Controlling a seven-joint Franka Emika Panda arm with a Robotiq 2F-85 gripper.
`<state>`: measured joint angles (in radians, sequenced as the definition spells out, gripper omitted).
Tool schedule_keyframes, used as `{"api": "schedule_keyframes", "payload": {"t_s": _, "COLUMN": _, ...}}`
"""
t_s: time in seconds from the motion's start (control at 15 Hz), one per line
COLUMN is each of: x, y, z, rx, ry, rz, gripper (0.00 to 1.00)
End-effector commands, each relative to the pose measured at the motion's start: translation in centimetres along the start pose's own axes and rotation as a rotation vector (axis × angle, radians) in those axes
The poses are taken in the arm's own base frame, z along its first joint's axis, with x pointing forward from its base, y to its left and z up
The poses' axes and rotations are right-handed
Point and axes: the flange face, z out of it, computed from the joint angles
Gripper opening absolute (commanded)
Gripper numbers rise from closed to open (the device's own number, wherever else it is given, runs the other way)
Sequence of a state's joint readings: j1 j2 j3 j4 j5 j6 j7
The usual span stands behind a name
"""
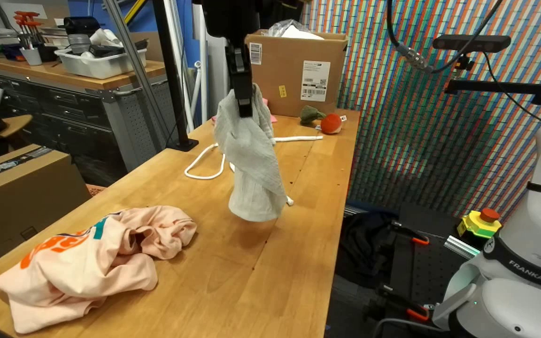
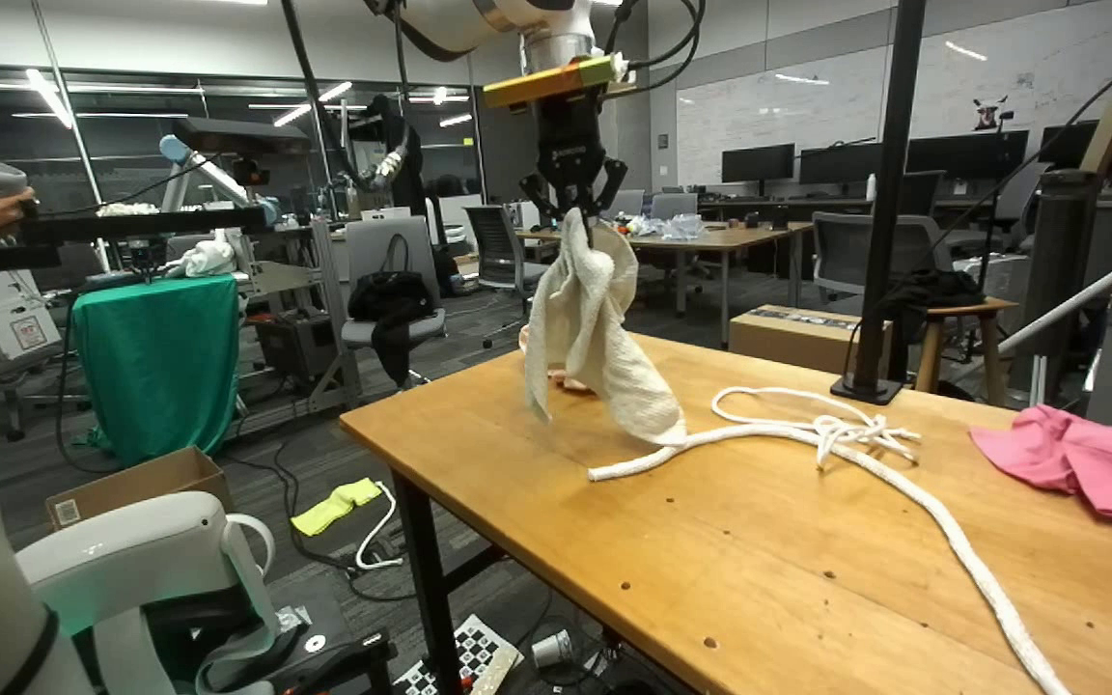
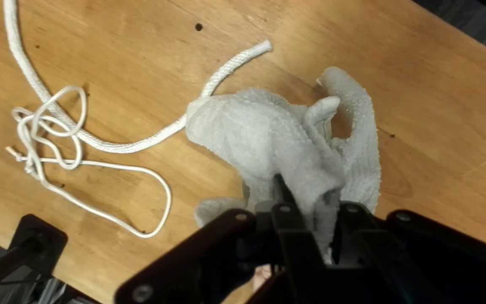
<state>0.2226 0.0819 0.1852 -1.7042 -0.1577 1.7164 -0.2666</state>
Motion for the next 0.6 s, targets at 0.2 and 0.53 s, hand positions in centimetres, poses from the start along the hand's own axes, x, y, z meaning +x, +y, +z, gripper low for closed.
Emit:
{"api": "schedule_keyframes", "payload": {"t_s": 0.2, "x": -2.3, "y": -5.3, "z": 2.3, "rx": 0.154, "ry": 0.046, "rz": 0.006, "gripper": 0.17}}
{"api": "schedule_keyframes", "payload": {"t_s": 0.53, "x": -1.9, "y": -7.5, "z": 6.6, "rx": 0.215, "ry": 0.07, "rz": 0.115, "gripper": 0.17}}
